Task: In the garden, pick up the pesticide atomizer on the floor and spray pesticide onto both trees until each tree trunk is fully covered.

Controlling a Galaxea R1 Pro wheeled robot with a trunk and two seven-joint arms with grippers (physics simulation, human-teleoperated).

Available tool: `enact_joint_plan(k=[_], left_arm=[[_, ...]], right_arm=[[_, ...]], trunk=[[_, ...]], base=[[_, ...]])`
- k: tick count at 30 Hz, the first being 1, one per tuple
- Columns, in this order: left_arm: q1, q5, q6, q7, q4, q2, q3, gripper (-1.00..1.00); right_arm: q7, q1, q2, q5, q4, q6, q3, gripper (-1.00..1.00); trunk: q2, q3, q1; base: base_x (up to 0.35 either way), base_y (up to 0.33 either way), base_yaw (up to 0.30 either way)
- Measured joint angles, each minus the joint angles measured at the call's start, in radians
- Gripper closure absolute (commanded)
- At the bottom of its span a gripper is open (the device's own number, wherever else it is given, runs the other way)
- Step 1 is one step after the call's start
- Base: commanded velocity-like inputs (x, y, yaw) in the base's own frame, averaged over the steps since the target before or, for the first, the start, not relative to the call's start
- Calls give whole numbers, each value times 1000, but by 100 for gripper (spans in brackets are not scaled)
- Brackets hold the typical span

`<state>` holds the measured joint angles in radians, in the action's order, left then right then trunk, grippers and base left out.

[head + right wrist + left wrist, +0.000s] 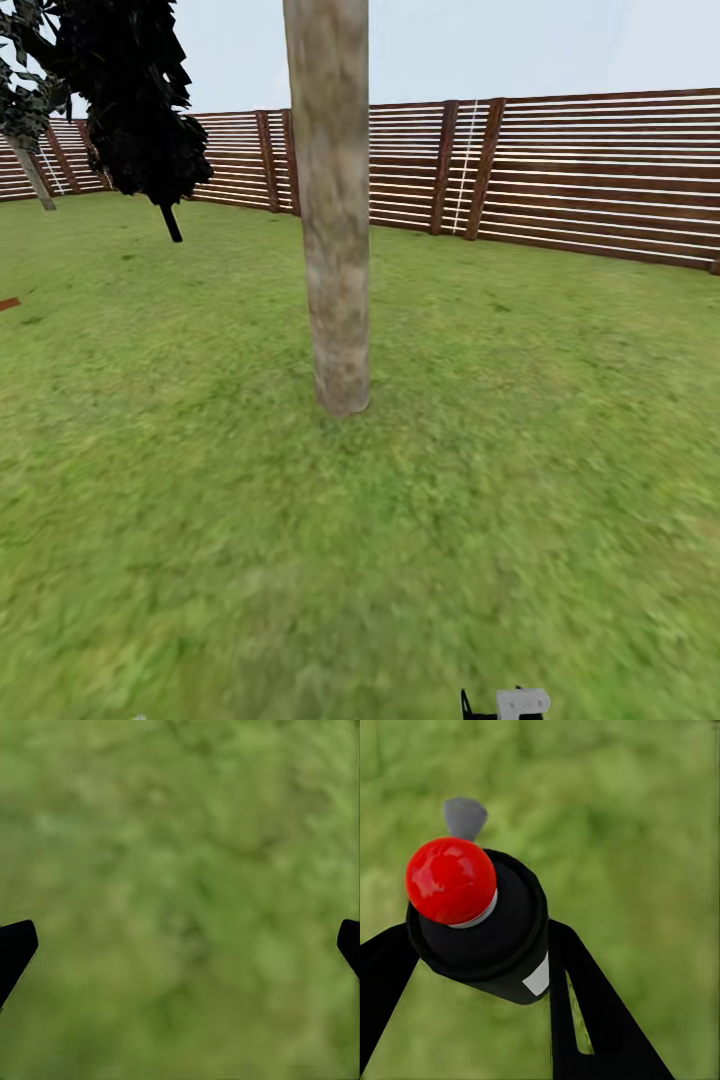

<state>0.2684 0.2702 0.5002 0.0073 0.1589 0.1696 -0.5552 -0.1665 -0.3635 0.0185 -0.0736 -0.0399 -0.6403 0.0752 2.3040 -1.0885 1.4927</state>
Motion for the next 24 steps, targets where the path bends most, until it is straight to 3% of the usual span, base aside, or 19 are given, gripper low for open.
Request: enact_joint_plan(k=[12,16,19,21,22,24], left_arm=[[2,3,3,-5,15,-3,7,100],[9,8,4,-11,21,6,9,100],[17,16,3,-17,59,4,11,100],[20,63,-2,-25,131,1,37,100],[20,89,-5,-41,166,0,56,100],[20,135,-23,-121,226,0,103,100]], right_arm=[[2,0,0,0,-5,1,-2,-100],[5,-1,-9,-6,-128,4,-1,-100],[7,0,-33,-78,-266,14,1,-100],[17,0,-40,-184,-375,79,1,-100],[45,0,-41,-231,-411,119,1,-100],[180,-4,-41,-305,-450,180,1,-100]], trunk=[[0,0,0],[0,0,0],[0,0,0],[0,0,0],[0,0,0],[0,0,0]], base=[[325,-57,0],[296,-138,0],[295,-138,0],[296,-138,0],[297,-138,0],[300,-134,0]])
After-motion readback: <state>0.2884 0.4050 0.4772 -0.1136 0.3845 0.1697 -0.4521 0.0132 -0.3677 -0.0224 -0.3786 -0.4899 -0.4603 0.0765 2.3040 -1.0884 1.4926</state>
